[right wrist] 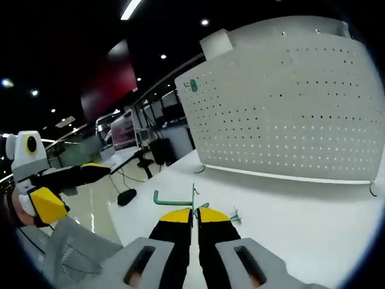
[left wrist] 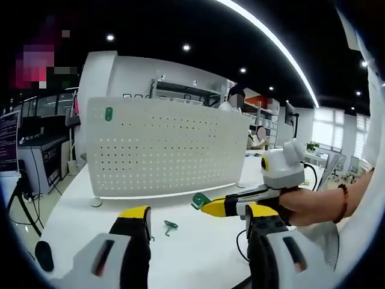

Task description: Insert the hook assembly into the mounting plate slot until the hook locks in place.

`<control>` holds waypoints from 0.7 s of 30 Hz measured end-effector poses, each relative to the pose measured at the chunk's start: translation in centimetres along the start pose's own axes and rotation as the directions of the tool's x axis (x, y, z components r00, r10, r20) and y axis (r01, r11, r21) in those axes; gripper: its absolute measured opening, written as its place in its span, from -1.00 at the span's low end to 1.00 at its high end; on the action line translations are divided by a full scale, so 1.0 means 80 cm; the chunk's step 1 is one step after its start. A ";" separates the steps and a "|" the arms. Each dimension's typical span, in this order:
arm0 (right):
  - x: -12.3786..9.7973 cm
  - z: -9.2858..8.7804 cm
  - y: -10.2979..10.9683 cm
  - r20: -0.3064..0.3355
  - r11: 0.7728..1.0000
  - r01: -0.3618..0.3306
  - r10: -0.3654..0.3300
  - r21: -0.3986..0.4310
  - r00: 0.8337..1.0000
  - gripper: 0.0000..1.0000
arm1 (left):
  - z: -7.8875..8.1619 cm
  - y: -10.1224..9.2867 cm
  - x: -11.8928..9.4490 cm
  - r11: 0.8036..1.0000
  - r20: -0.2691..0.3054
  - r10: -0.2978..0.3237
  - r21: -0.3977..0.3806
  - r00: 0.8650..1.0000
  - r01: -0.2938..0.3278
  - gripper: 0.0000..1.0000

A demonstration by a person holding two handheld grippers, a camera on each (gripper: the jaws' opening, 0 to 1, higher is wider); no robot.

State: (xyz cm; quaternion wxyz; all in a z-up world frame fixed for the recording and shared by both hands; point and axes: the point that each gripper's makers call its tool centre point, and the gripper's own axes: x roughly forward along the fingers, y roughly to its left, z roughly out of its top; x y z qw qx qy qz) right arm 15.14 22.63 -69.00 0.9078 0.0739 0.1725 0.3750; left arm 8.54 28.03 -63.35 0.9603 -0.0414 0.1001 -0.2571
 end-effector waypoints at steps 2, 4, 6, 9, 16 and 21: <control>-0.005 0.000 0.003 -0.011 1.000 -0.002 0.002 -0.010 1.000 -0.97 | 0.002 -0.003 0.002 1.000 0.009 -0.006 -0.009 1.000 0.006 0.28; -0.009 0.006 0.006 0.010 1.000 -0.007 0.007 -0.020 1.000 -0.97 | 0.000 -0.006 0.005 1.000 0.003 -0.015 -0.023 1.000 0.015 0.26; -0.014 0.012 0.009 0.026 1.000 -0.012 0.012 -0.021 1.000 -0.97 | -0.002 -0.011 0.008 0.999 0.001 -0.028 -0.034 1.000 0.028 0.27; -0.019 0.019 0.010 0.044 0.999 -0.004 0.006 -0.041 0.999 -0.97 | 0.000 -0.017 0.012 0.998 0.008 -0.040 -0.040 0.999 0.041 0.25; -0.030 0.034 0.022 0.113 0.998 -0.034 0.040 -0.053 0.993 -0.97 | 0.001 -0.025 0.016 0.995 0.008 -0.070 -0.069 0.998 0.070 0.17; -0.033 0.043 0.033 0.150 0.993 -0.065 0.080 -0.103 0.985 -0.97 | 0.008 -0.025 0.014 0.987 0.035 -0.089 -0.131 0.995 0.093 0.01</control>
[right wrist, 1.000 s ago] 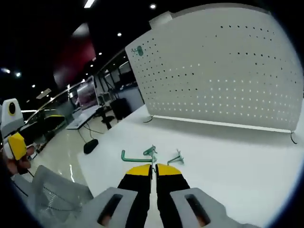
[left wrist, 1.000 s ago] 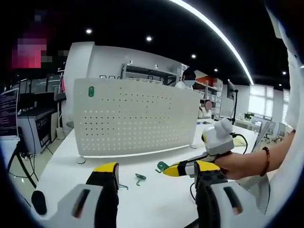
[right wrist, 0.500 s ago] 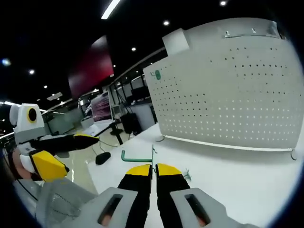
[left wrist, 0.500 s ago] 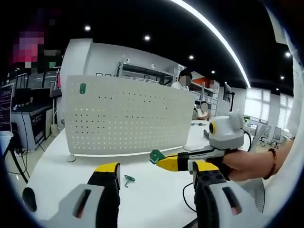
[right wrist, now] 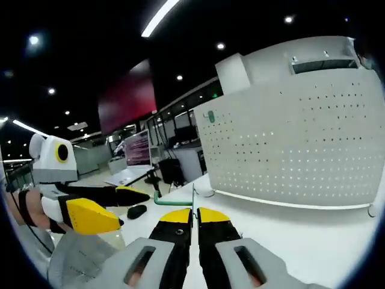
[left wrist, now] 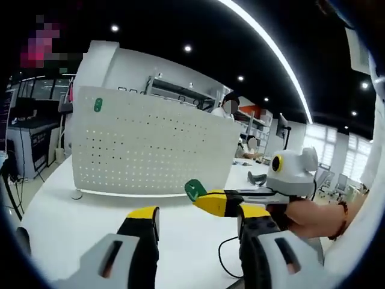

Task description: Insert the hook assembly into the mounting plate slot until the hook locks in place.

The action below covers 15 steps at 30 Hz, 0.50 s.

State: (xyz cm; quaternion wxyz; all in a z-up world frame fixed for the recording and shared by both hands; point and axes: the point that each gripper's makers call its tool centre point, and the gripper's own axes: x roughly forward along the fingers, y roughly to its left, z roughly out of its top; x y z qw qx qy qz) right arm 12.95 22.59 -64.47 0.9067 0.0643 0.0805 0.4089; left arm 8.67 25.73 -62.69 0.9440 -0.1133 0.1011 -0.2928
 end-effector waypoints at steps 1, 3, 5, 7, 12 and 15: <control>-0.001 0.003 0.002 0.011 1.000 -0.002 0.002 0.003 1.000 -0.97 | 0.002 -0.001 0.000 1.000 0.006 -0.007 -0.007 1.000 0.007 -0.04; 0.000 0.006 0.008 0.017 1.000 -0.015 0.015 -0.024 1.000 -0.97 | 0.002 -0.002 0.000 1.000 0.008 -0.015 -0.016 1.000 0.015 -0.14; 0.000 0.007 0.012 0.012 0.999 -0.020 0.021 -0.040 1.000 -0.97 | 0.003 -0.003 0.001 0.999 0.009 -0.024 -0.033 1.000 0.024 -0.20; 0.000 0.009 0.015 0.025 0.999 -0.030 0.031 -0.043 0.999 -0.96 | 0.005 -0.005 0.002 0.998 0.016 -0.034 -0.043 0.999 0.035 -0.24; -0.005 0.017 0.025 0.058 0.996 -0.064 0.068 -0.067 0.996 -0.96 | 0.008 -0.009 0.004 0.994 0.020 -0.063 -0.089 0.998 0.064 -0.44; -0.006 0.019 0.027 0.061 0.995 -0.069 0.073 -0.070 0.995 -0.96 | 0.012 -0.017 0.004 0.983 0.028 -0.100 -0.150 0.995 0.104 -0.69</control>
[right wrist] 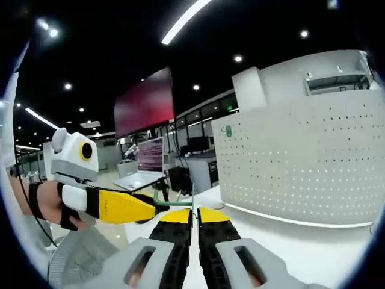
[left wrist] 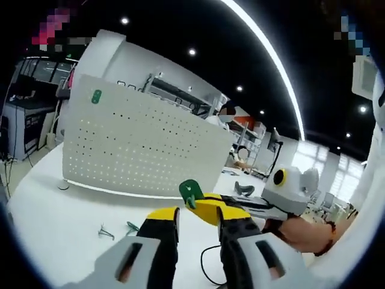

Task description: Insert the hook assembly into the mounting plate slot until the hook locks in place.

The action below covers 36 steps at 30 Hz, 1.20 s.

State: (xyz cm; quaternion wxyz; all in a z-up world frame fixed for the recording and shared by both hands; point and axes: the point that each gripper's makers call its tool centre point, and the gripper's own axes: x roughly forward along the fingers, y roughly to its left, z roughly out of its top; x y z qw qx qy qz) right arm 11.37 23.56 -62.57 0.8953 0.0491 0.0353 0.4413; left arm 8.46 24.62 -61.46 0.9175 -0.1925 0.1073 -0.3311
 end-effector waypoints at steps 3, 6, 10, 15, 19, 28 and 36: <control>-0.001 0.003 0.004 0.018 1.000 -0.011 0.011 -0.004 1.000 -0.96 | 0.001 0.003 0.002 1.000 0.004 -0.001 -0.015 1.000 0.002 -0.73; 0.000 0.006 0.009 0.027 1.000 -0.027 0.027 -0.013 0.999 -0.96 | 0.002 0.003 0.002 1.000 0.004 -0.003 -0.030 1.000 0.004 -0.72; 0.002 0.008 0.013 0.040 0.999 -0.041 0.042 -0.013 0.998 -0.96 | 0.006 0.004 0.002 0.998 0.024 -0.005 -0.067 1.000 0.006 -0.82; 0.003 0.010 0.018 0.059 0.998 -0.060 0.061 -0.007 0.996 -0.96 | 0.007 0.008 0.001 0.997 0.033 0.000 -0.080 0.999 0.003 -0.90; 0.004 0.010 0.021 0.066 0.997 -0.074 0.075 -0.013 0.995 -0.96 | 0.008 0.009 -0.001 0.994 0.043 -0.004 -0.110 0.999 0.009 -0.89; 0.004 0.009 0.025 0.061 0.997 -0.075 0.077 -0.031 0.995 -0.93 | 0.008 0.011 -0.004 0.993 0.045 0.000 -0.117 0.999 0.005 -0.93; -0.001 0.010 0.013 0.051 0.999 -0.036 0.038 -0.038 0.998 -0.83 | 0.015 0.015 0.001 0.999 0.054 0.014 -0.048 0.998 -0.011 -0.94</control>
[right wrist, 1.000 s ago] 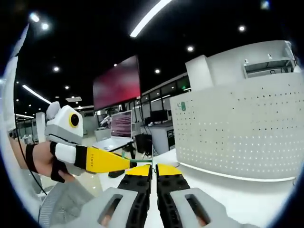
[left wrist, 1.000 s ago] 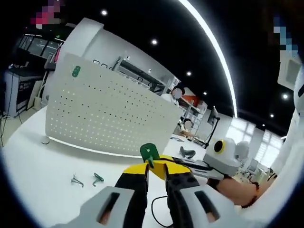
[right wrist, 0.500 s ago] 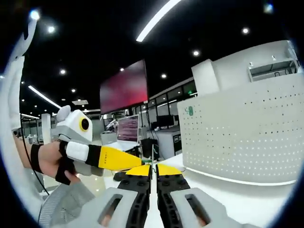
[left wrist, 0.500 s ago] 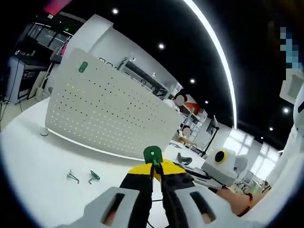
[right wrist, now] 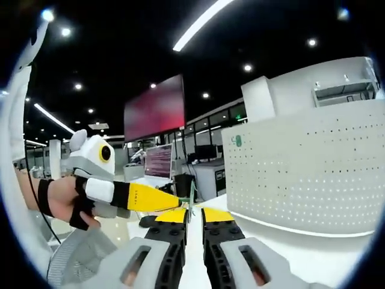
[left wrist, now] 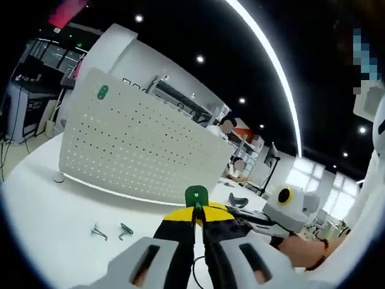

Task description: Insert the hook assembly into the mounting plate slot until the hook locks in place.

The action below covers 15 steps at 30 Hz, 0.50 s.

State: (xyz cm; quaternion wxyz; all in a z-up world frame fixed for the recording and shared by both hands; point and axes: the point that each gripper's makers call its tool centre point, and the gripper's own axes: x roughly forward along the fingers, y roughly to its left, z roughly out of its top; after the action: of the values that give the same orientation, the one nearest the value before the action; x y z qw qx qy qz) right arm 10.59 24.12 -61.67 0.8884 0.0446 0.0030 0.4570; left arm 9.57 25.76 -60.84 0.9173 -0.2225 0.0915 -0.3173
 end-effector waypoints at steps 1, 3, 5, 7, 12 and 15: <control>-0.001 -0.001 -0.002 0.000 1.000 0.005 -0.005 0.007 1.000 -0.81 | 0.002 0.000 0.001 1.000 0.005 -0.003 0.006 1.000 0.002 -0.94; -0.003 -0.001 -0.005 0.001 1.000 0.011 -0.011 0.018 1.000 -0.80 | 0.005 0.003 0.003 0.999 0.004 0.011 0.030 1.000 -0.012 -0.94; -0.005 -0.003 -0.006 -0.010 1.000 0.014 -0.014 0.018 1.000 -0.79 | 0.009 0.005 0.004 0.998 0.008 0.019 0.054 1.000 -0.019 -0.94; -0.010 -0.005 -0.010 -0.022 1.000 0.025 -0.025 0.014 0.999 -0.80 | 0.013 0.013 0.007 0.997 0.008 0.044 0.066 0.999 -0.045 -0.94; -0.020 -0.008 -0.021 -0.015 0.998 0.056 -0.056 0.013 0.998 -0.74 | 0.023 0.027 0.008 0.989 0.023 0.103 0.105 0.994 -0.105 -0.94; -0.026 -0.007 -0.026 -0.012 0.996 0.085 -0.085 0.013 0.996 -0.67 | 0.031 0.035 0.012 0.984 0.030 0.119 0.133 0.992 -0.122 -0.94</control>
State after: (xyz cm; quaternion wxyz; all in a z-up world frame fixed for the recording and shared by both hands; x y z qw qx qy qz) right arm 11.06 21.29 -62.47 0.9067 0.0480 0.0132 0.4188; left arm 12.62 28.01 -59.97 0.9487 -0.1577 0.0731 -0.2640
